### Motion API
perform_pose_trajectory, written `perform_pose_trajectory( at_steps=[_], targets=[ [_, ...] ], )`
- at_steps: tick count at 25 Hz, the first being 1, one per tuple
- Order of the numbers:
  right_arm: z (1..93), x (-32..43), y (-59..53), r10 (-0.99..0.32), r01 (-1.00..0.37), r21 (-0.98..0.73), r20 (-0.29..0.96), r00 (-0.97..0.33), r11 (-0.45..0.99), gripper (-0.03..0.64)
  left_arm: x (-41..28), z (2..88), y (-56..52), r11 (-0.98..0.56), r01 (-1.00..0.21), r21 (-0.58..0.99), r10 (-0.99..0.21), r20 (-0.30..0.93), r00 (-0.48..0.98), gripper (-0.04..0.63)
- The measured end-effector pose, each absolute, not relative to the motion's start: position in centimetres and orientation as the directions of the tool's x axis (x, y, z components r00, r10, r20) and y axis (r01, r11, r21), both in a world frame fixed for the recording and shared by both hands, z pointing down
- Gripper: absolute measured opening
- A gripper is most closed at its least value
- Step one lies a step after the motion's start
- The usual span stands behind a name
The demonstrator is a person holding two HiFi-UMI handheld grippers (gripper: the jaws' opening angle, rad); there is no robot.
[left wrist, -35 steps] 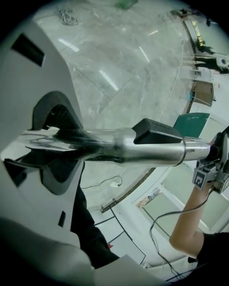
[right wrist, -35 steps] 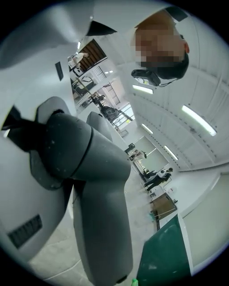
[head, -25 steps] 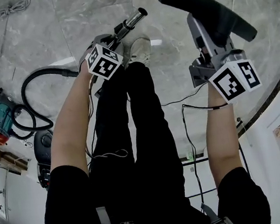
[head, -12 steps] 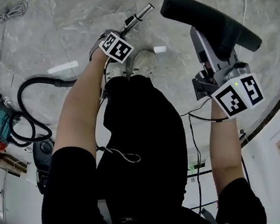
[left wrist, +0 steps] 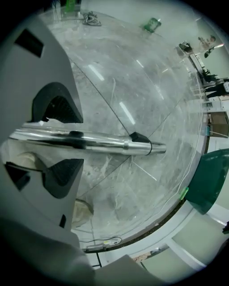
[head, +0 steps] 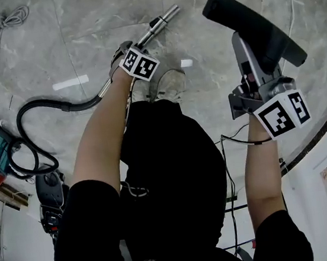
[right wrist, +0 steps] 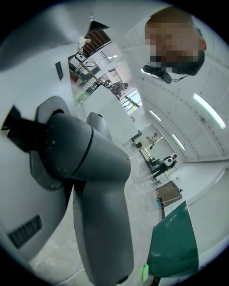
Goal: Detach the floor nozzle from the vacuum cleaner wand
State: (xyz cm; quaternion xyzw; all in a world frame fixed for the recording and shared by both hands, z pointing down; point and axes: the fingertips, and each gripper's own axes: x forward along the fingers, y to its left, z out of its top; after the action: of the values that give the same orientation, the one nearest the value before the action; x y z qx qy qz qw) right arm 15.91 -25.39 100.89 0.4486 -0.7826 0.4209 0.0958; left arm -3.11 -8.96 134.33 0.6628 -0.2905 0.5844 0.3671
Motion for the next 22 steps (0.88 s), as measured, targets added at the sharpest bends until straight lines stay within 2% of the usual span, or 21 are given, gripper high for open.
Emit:
perform_pose_trajectory(
  at_steps=[2, 5, 6, 7, 10, 14, 17, 22],
  targets=[
    [99.5, 15.7, -25.1, -0.620, -0.795, -0.554, 0.540, -0.569, 0.247, 0.112, -3.7, 131.8, -8.3, -0.583, -0.800, 0.143, 0.035, 0.988, 0.151, 0.238],
    [96.2, 15.2, -24.3, -0.628, -0.831, -0.488, 0.566, -0.534, 0.267, 0.112, -4.3, 124.1, -9.3, -0.555, -0.823, 0.120, -0.071, 0.979, 0.191, 0.226],
    [94.8, 15.0, -24.1, -0.635, -0.846, -0.462, 0.577, -0.514, 0.264, 0.112, -4.4, 120.3, -10.3, -0.517, -0.846, 0.130, -0.121, 0.967, 0.223, 0.017],
    [93.3, 14.6, -24.1, -0.645, -0.860, -0.442, 0.585, -0.492, 0.254, 0.112, -4.4, 116.3, -11.5, -0.474, -0.867, 0.152, -0.175, 0.949, 0.261, 0.005],
    [88.0, 13.2, -24.3, -0.676, -0.877, -0.423, 0.580, -0.455, 0.228, 0.112, -4.2, 102.8, -15.7, -0.366, -0.906, 0.212, -0.339, 0.876, 0.342, 0.005],
    [79.6, 11.3, -25.5, -0.723, -0.894, -0.341, 0.534, -0.438, 0.290, 0.112, -4.1, 86.2, -21.4, -0.343, -0.922, 0.180, -0.520, 0.781, 0.346, 0.005],
    [72.5, 10.0, -25.5, -0.740, -0.893, -0.337, 0.509, -0.439, 0.298, 0.112, -3.4, 76.5, -22.2, -0.319, -0.921, 0.222, -0.548, 0.750, 0.371, 0.005],
    [59.3, 11.1, -27.0, -0.803, -0.880, -0.443, 0.457, -0.384, 0.169, 0.112, -1.5, 60.5, -23.8, -0.338, -0.906, 0.256, -0.589, 0.693, 0.415, 0.005]
  ],
)
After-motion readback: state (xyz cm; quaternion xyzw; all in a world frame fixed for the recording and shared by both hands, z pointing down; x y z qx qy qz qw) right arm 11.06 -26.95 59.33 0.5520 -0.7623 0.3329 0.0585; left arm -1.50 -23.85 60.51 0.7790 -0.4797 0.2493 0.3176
